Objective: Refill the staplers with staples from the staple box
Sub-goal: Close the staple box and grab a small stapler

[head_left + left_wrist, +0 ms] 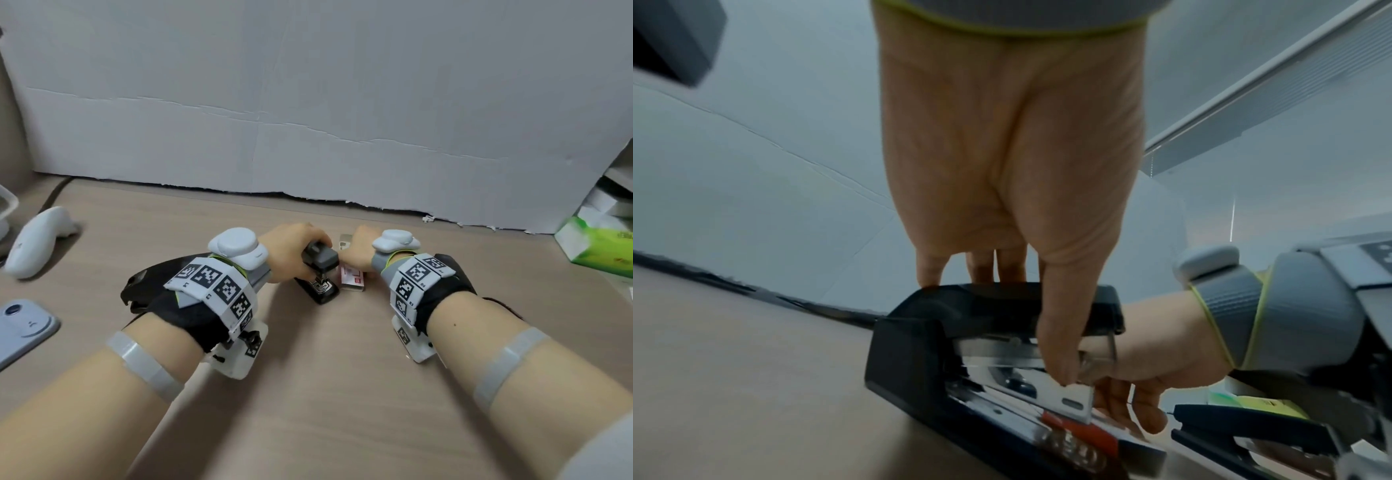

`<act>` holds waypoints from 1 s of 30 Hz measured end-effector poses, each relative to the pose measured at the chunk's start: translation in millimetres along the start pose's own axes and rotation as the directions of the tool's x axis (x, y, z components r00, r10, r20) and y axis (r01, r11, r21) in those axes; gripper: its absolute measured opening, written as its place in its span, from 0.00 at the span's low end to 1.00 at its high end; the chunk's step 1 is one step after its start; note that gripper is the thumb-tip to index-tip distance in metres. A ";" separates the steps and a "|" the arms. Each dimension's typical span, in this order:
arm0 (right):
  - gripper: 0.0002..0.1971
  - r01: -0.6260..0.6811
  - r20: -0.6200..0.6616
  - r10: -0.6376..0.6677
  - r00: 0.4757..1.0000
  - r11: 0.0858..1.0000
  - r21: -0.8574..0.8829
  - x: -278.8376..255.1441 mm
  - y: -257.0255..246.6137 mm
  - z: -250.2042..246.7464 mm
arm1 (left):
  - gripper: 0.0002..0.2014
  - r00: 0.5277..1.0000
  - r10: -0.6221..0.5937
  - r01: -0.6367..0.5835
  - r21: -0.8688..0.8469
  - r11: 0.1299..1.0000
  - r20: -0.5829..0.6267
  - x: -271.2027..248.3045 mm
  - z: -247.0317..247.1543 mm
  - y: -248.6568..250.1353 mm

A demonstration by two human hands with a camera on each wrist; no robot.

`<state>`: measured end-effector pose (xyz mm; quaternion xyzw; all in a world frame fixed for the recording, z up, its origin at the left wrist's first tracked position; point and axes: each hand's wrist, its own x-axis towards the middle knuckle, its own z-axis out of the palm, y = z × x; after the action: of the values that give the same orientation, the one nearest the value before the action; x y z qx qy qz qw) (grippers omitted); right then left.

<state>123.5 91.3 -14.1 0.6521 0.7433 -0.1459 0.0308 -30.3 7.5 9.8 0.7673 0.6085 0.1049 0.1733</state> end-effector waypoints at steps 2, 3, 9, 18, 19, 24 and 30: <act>0.23 -0.042 -0.007 0.043 0.999 0.998 0.052 4.1 8.1 -0.6 | 0.29 1.000 -0.008 0.008 -0.011 1.000 -0.011 2.8 0.5 0.9; 0.27 -0.060 -0.021 0.061 0.998 0.996 0.063 3.2 11.7 -2.1 | 0.28 1.000 -0.014 0.014 -0.013 1.000 -0.022 3.6 0.6 1.2; 0.17 -0.165 0.012 0.166 0.986 0.968 0.189 -3.0 46.7 -11.3 | 0.26 0.998 -0.038 0.037 -0.015 0.999 -0.057 9.3 3.4 6.0; 0.35 0.138 -0.005 -0.144 0.990 0.959 -0.249 -8.3 67.3 -18.0 | 0.25 0.996 -0.063 0.065 0.019 0.998 -0.067 11.0 4.2 11.1; 0.35 0.160 0.032 -0.158 0.987 0.951 -0.266 -11.8 66.2 -15.8 | 0.25 0.996 -0.064 0.066 0.022 0.998 -0.069 10.2 4.2 12.6; 0.19 0.097 0.016 -0.096 0.995 0.971 -0.216 -11.8 63.4 -13.7 | 0.24 0.996 -0.073 0.074 0.008 0.997 -0.053 6.0 2.7 13.2; 0.20 0.002 -0.047 -0.010 0.999 0.986 -0.167 -0.4 69.1 -11.5 | 0.24 0.997 -0.073 0.072 -0.006 0.997 -0.040 5.0 4.1 21.3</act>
<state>192.8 101.3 -15.2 0.6483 0.7554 -0.0680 0.0672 -8.5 7.5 14.2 0.7420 0.6391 0.1156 0.1664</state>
